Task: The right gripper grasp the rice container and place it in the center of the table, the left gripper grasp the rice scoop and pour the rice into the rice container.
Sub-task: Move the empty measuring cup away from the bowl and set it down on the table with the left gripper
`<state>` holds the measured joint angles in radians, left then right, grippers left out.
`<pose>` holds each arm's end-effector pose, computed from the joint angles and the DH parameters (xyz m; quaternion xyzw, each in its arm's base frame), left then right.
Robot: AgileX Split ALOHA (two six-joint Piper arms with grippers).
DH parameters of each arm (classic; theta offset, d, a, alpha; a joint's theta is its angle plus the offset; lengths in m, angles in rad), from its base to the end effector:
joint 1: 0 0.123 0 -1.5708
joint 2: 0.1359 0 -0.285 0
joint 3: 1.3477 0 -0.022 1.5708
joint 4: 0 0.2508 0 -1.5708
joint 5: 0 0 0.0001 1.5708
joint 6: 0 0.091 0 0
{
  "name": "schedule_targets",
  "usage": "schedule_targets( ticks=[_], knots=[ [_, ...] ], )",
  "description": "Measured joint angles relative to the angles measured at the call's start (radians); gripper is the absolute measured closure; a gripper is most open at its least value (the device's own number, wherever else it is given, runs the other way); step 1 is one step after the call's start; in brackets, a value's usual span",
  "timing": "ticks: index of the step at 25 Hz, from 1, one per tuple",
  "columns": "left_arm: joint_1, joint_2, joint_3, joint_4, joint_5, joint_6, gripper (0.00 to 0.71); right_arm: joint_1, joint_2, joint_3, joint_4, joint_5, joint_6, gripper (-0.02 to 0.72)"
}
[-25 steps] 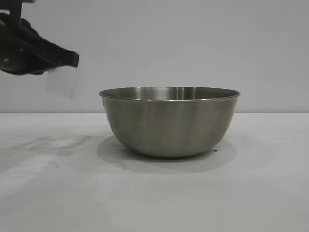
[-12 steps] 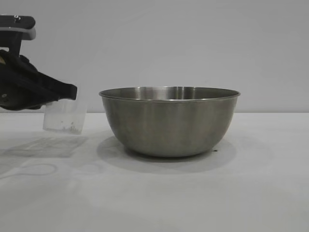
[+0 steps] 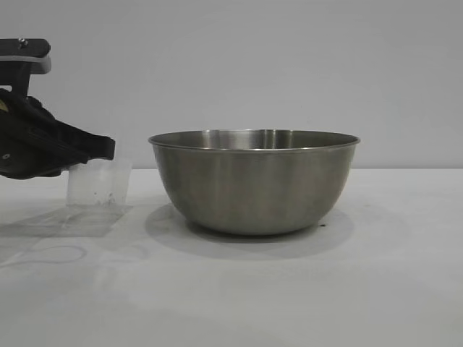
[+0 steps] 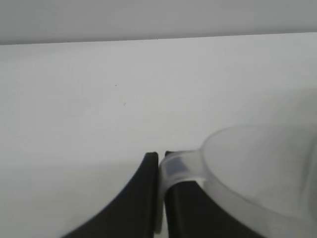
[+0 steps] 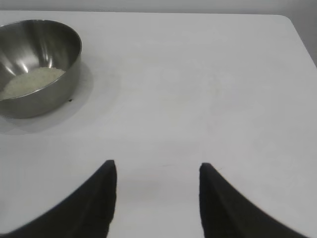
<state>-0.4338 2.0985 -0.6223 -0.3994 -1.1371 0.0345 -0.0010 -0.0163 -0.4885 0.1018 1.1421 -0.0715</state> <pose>0.3077 -0.1072 0.0809 0.0084 0.7944 -0.0297 0.6067 -0.0098 0.0084 0.2679 -0.0349 0.8708 0.0330 0.4894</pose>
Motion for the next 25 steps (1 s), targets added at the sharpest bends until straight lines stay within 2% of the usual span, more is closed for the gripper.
schedule_targets(
  ticks=[20, 21, 25],
  knots=[
    [0.000, 0.038, 0.000, 0.029, 0.000, -0.031, 0.710, 0.000, 0.000, 0.000, 0.000, 0.000, 0.000, 0.325],
    [0.000, 0.038, 0.004, 0.029, 0.000, -0.032, 0.660, 0.000, 0.000, 0.000, 0.000, 0.000, 0.000, 0.325],
    [0.000, 0.038, 0.037, 0.029, 0.000, -0.032, 0.660, 0.000, 0.000, 0.000, 0.000, 0.000, 0.000, 0.325]
  ],
)
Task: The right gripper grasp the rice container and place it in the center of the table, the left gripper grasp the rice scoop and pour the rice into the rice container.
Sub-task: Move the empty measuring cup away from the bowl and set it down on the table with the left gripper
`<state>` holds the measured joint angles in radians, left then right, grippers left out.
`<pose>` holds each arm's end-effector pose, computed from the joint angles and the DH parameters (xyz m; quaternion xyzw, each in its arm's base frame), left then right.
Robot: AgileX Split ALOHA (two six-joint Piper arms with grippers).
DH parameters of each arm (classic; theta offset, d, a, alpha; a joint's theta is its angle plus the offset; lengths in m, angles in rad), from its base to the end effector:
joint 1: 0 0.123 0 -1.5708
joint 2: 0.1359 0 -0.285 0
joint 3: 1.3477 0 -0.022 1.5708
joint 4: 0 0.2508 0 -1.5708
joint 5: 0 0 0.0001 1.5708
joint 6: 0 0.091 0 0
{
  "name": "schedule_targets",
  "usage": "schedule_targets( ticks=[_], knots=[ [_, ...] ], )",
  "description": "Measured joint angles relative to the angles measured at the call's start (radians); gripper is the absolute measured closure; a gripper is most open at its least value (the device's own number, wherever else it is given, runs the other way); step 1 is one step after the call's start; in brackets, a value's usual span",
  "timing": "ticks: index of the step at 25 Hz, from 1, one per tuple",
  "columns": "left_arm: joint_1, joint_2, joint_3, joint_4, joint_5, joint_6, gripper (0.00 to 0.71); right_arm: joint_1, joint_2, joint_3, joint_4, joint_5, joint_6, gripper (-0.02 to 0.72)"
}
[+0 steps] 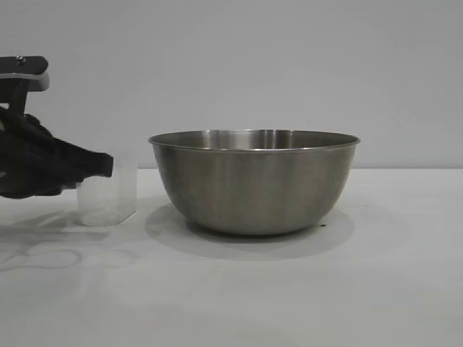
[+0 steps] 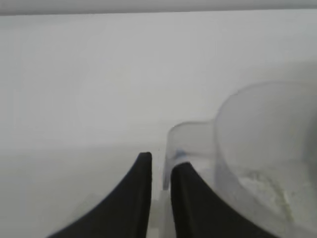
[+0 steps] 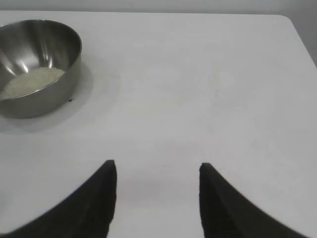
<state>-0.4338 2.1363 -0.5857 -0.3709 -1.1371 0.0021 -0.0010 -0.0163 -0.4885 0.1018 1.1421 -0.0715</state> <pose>0.2968 -0.1045 0.0639 0.0160 0.8144 -0.0340 0.5790 -0.0098 0.0084 0.2679 -0.0349 0.8708 0.0330 0.4894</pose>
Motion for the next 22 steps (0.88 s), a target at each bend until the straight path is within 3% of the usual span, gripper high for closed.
schedule_targets(
  ticks=[1, 22],
  knots=[
    [0.000, 0.000, 0.008, 0.000, 0.000, 0.000, 0.618, 0.000, 0.000, 0.000, 0.000, 0.000, 0.000, 0.325],
    [0.000, -0.079, 0.116, 0.023, 0.000, -0.026, 0.618, 0.000, 0.000, 0.000, 0.000, 0.000, 0.000, 0.325]
  ],
)
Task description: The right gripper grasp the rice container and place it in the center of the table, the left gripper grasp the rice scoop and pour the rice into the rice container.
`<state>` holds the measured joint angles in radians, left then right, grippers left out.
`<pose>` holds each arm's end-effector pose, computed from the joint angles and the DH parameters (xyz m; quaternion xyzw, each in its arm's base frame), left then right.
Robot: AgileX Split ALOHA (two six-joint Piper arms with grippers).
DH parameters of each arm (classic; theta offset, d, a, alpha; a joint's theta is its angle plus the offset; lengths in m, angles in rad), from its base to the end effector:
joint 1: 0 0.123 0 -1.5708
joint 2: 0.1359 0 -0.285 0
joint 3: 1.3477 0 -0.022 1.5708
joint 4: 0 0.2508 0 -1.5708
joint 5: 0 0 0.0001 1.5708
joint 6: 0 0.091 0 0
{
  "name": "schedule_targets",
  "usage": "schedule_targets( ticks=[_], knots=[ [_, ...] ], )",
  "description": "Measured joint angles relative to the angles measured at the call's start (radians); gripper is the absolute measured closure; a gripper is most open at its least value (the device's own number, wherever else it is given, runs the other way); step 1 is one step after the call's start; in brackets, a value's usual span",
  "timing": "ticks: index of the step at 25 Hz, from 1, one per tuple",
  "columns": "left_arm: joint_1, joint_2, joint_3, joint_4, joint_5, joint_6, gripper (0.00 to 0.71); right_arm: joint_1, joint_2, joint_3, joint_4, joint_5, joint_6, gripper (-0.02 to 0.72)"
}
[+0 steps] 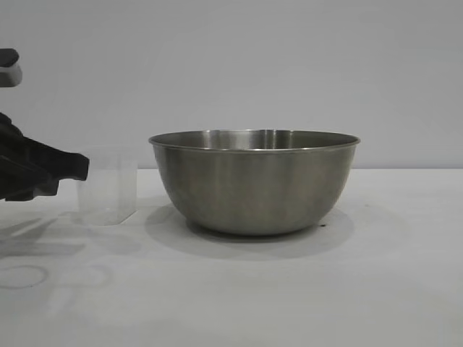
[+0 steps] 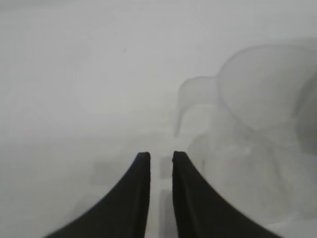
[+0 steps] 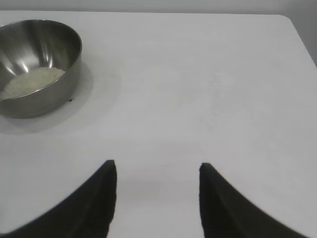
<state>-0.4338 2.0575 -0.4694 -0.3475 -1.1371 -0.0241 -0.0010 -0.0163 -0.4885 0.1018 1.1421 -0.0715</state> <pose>0.2711 -0.0946 0.0731 0.0192 0.8243 -0.0412 0.5643 -0.0098 0.0084 0.2679 -0.0349 0.8708 0.0330 0.4894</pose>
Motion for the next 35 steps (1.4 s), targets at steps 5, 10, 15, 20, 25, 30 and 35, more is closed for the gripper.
schedule_targets(
  ticks=[5, 10, 15, 20, 25, 30, 35],
  knots=[
    [0.000, -0.025, 0.026, -0.009, 0.000, 0.000, 0.618, 0.000, 0.000, 0.000, 0.000, 0.000, 0.000, 0.325],
    [0.040, -0.025, 0.028, 0.034, 0.000, 0.000, 0.618, 0.000, 0.000, 0.000, 0.000, 0.000, 0.000, 0.325],
    [0.100, -0.025, 0.028, 0.102, 0.000, 0.000, 0.618, 0.000, 0.000, 0.000, 0.000, 0.000, 0.000, 0.325],
    [0.145, -0.042, 0.039, 0.120, 0.000, 0.000, 0.618, 0.000, 0.000, 0.000, 0.000, 0.000, 0.000, 0.325],
    [0.230, -0.046, 0.048, 0.184, -0.002, 0.000, 0.618, 0.000, 0.000, 0.000, 0.000, 0.000, 0.000, 0.325],
    [0.311, -0.050, 0.048, 0.253, 0.000, 0.000, 0.618, 0.000, 0.000, 0.000, 0.000, 0.000, 0.000, 0.325],
    [0.386, -0.056, 0.048, 0.313, 0.000, 0.000, 0.618, 0.000, 0.000, 0.000, 0.000, 0.000, 0.000, 0.325]
  ],
)
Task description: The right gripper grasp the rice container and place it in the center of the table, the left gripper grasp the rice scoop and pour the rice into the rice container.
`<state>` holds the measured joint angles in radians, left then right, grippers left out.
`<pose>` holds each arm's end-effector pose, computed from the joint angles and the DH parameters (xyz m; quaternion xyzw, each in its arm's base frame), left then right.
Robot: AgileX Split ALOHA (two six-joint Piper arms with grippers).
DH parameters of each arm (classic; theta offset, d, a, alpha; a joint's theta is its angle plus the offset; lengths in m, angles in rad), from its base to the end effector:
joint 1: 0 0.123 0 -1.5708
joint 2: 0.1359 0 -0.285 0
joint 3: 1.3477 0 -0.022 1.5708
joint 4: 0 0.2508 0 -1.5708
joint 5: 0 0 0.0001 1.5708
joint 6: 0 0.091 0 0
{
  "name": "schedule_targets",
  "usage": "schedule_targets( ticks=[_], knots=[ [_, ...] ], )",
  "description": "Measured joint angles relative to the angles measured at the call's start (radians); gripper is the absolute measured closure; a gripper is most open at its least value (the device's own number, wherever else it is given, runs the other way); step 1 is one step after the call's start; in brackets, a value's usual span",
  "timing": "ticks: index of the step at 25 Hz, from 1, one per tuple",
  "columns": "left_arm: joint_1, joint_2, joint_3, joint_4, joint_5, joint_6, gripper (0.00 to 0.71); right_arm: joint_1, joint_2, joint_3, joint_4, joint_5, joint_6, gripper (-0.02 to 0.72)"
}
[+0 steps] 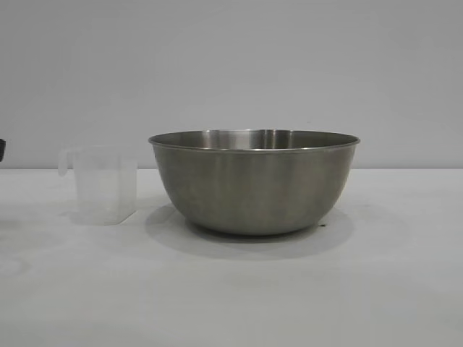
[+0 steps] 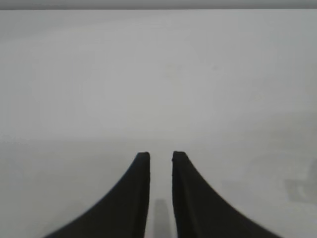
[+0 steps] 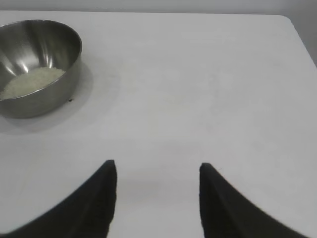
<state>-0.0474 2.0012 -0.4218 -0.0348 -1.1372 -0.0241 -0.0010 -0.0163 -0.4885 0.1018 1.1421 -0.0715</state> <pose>0.2796 -0.0104 0.0835 -0.0055 0.8208 -0.0116 0.5710 -0.0098 0.0084 0.2679 -0.0349 0.8708 0.0330 0.4894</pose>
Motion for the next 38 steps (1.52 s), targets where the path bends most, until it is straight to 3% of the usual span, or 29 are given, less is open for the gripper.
schedule_targets(
  ticks=[7, 14, 17, 27, 28, 33, 36, 38],
  knots=[
    [0.061, -0.023, 0.000, 0.046, 0.000, 0.000, 0.618, 0.000, 0.000, 0.000, 0.000, 0.000, 0.000, 0.325],
    [0.068, -0.071, -0.059, 0.061, 0.008, -0.004, 0.618, 0.000, 0.000, 0.000, 0.000, 0.000, 0.000, 0.325],
    [0.068, -0.102, -0.103, 0.065, 0.071, -0.008, 0.618, 0.000, 0.000, 0.000, 0.000, 0.000, 0.000, 0.325],
    [0.068, -0.205, -0.263, 0.108, 0.488, -0.066, 0.618, 0.000, 0.000, 0.000, 0.000, 0.000, 0.000, 0.325],
    [0.068, -0.220, -0.278, 0.110, 0.533, -0.073, 0.574, 0.000, 0.000, 0.000, 0.000, 0.000, 0.000, 0.325],
    [0.068, -0.269, -0.376, 0.127, 0.776, -0.077, 0.574, 0.000, 0.000, 0.000, 0.000, 0.000, 0.000, 0.325],
    [0.068, -0.287, -0.429, 0.129, 0.916, -0.077, 0.476, 0.000, 0.000, 0.000, 0.000, 0.000, 0.000, 0.325],
    [0.068, -0.296, -0.467, 0.129, 1.011, -0.077, 0.469, 0.000, 0.000, 0.000, 0.000, 0.000, 0.000, 0.325]
  ],
)
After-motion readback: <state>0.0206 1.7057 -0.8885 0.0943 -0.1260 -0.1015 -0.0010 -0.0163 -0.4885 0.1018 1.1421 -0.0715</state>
